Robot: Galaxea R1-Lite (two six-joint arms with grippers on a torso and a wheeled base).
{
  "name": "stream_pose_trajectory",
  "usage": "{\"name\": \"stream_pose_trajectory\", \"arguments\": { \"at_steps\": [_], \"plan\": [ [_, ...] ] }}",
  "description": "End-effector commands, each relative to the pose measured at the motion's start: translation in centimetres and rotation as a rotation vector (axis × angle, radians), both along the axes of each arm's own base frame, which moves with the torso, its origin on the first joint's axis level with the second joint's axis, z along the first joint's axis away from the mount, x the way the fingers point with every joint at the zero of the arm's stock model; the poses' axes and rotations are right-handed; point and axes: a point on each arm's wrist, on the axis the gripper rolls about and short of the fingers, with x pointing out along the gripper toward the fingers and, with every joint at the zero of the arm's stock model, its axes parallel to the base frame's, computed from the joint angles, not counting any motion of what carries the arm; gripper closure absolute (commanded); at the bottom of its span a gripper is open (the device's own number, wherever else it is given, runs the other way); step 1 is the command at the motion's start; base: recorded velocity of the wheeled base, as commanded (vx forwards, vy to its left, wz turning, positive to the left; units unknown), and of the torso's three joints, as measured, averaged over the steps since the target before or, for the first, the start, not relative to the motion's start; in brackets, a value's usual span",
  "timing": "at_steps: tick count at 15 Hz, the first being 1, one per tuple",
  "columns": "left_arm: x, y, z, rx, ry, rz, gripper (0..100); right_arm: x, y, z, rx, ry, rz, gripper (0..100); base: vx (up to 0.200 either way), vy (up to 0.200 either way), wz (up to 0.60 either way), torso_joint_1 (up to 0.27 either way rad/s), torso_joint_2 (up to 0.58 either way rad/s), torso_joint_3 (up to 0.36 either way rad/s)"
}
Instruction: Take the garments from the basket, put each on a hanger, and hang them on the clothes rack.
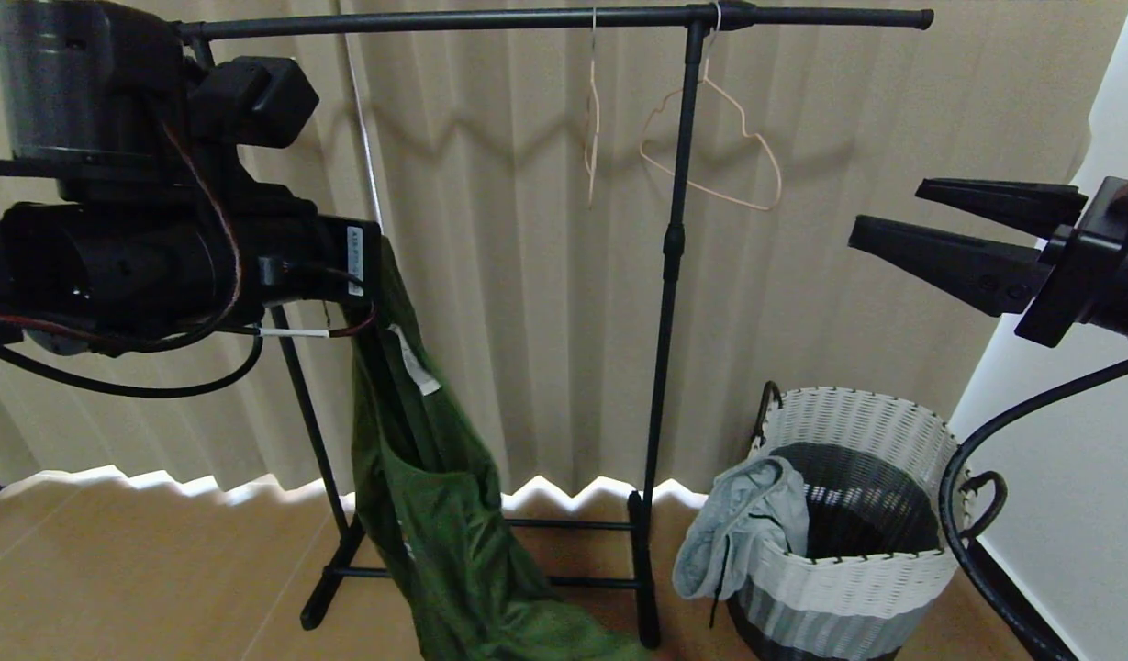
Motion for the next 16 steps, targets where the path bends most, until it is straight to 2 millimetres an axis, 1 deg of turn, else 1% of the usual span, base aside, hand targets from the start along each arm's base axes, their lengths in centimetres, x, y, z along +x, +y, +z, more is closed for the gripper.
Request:
{"name": "stream_pose_trajectory", "arguments": {
  "at_steps": [1, 3, 5, 7, 8, 9, 10, 11, 12, 14, 16],
  "plan": [
    [0.3, -0.1, -0.1, 0.001, 0.002, 0.0, 100, 0.1, 0.0, -0.1, -0.004, 0.004, 0.001, 0, 0.0, 0.0, 0.0, 0.0, 0.0, 0.0],
    [0.3, -0.1, -0.2, 0.011, -0.008, -0.004, 100, 0.1, 0.0, -0.7, -0.016, 0.022, -0.006, 0, 0.0, 0.0, 0.0, 0.0, 0.0, 0.0],
    [-0.2, 0.3, 0.0, 0.009, -0.013, 0.002, 100, 0.2, -0.6, -1.4, -0.041, 0.031, -0.039, 0, 0.0, 0.0, 0.0, 0.0, 0.0, 0.0],
    [-1.7, 2.1, 0.1, 0.01, -0.018, 0.043, 100, 0.2, -1.9, -2.5, -0.088, 0.039, -0.102, 0, 0.0, 0.0, 0.0, 0.0, 0.0, 0.0],
    [-3.0, 3.8, -0.1, 0.01, -0.02, 0.081, 100, -0.1, -3.1, -3.2, -0.122, 0.044, -0.157, 0, 0.0, 0.0, 0.0, 0.0, 0.0, 0.0],
    [-4.0, 4.9, -0.3, 0.009, -0.021, 0.11, 100, -0.1, -4.0, -3.6, -0.138, 0.049, -0.2, 0, 0.0, 0.0, 0.0, 0.0, 0.0, 0.0],
    [-4.4, 5.4, -0.4, 0.009, -0.021, 0.123, 100, -0.2, -4.4, -3.8, -0.145, 0.05, -0.22, 0, 0.0, 0.0, 0.0, 0.0, 0.0, 0.0],
    [-6.1, 6.3, -0.7, 0.009, -0.026, 0.141, 100, -0.3, -5.5, -4.1, -0.169, 0.043, -0.278, 0, 0.0, 0.0, 0.0, 0.0, 0.0, 0.0],
    [-7.1, 6.6, -1.0, 0.01, -0.026, 0.14, 100, -0.3, -6.1, -4.2, -0.193, 0.036, -0.309, 0, 0.0, 0.0, 0.0, 0.0, 0.0, 0.0],
    [-8.3, 6.9, -1.5, 0.039, -0.03, 0.128, 100, 0.1, -7.5, -4.4, -0.233, 0.033, -0.382, 0, 0.0, 0.0, 0.0, 0.0, 0.0, 0.0],
    [-8.7, 7.0, -1.6, 0.061, -0.038, 0.121, 100, 0.3, -8.0, -4.7, -0.256, 0.038, -0.408, 0, 0.0, 0.0, 0.0, 0.0, 0.0, 0.0]
  ]
}}
